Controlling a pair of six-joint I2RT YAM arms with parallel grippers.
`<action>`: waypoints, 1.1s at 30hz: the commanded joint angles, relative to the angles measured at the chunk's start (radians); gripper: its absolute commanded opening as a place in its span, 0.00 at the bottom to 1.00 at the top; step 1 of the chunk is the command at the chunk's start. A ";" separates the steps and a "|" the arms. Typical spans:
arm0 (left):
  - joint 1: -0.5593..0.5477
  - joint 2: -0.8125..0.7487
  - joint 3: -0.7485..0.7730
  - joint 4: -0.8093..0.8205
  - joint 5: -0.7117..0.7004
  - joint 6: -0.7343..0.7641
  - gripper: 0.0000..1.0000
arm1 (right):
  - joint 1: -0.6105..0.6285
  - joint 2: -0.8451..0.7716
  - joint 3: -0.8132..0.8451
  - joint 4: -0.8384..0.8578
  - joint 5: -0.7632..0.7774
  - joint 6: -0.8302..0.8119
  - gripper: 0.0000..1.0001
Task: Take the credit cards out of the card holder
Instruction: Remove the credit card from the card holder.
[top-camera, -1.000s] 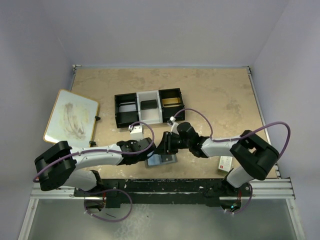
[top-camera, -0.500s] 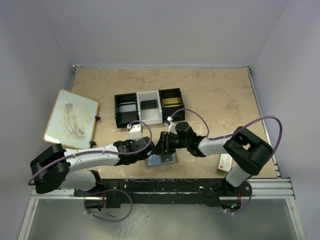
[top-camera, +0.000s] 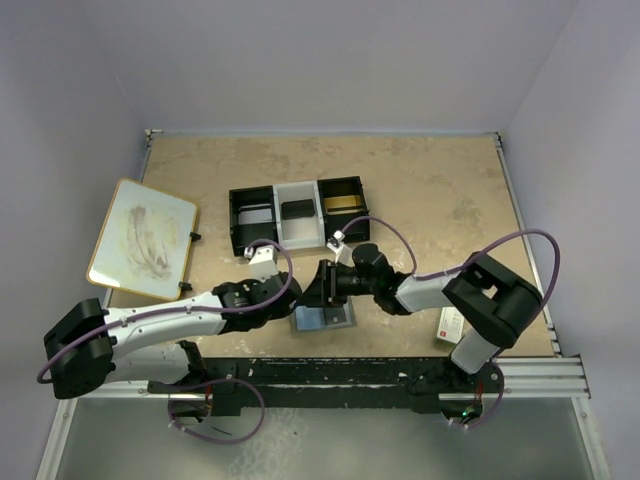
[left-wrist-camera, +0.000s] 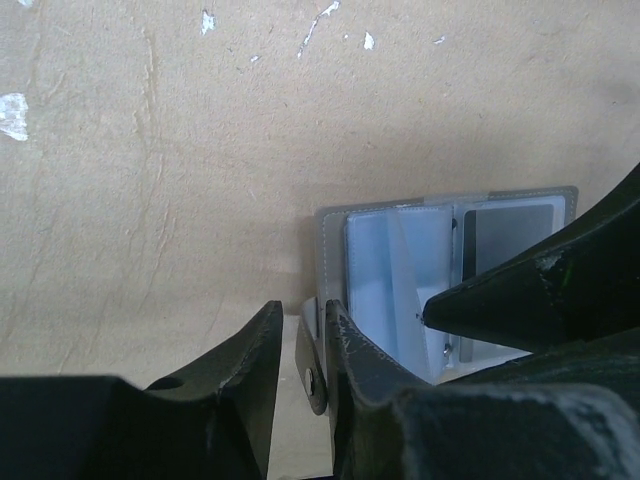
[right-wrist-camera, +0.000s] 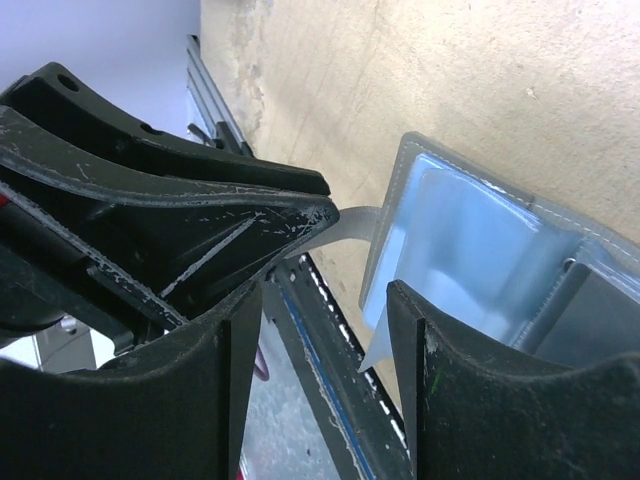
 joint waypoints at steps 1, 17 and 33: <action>0.000 -0.042 0.007 -0.021 -0.038 -0.030 0.23 | 0.000 0.026 0.001 0.102 -0.040 0.030 0.57; 0.000 -0.039 0.014 0.000 -0.043 -0.054 0.27 | 0.000 -0.036 -0.014 -0.052 0.086 -0.001 0.30; 0.000 0.047 0.050 0.158 0.071 0.062 0.47 | -0.019 -0.341 0.037 -0.668 0.481 -0.104 0.32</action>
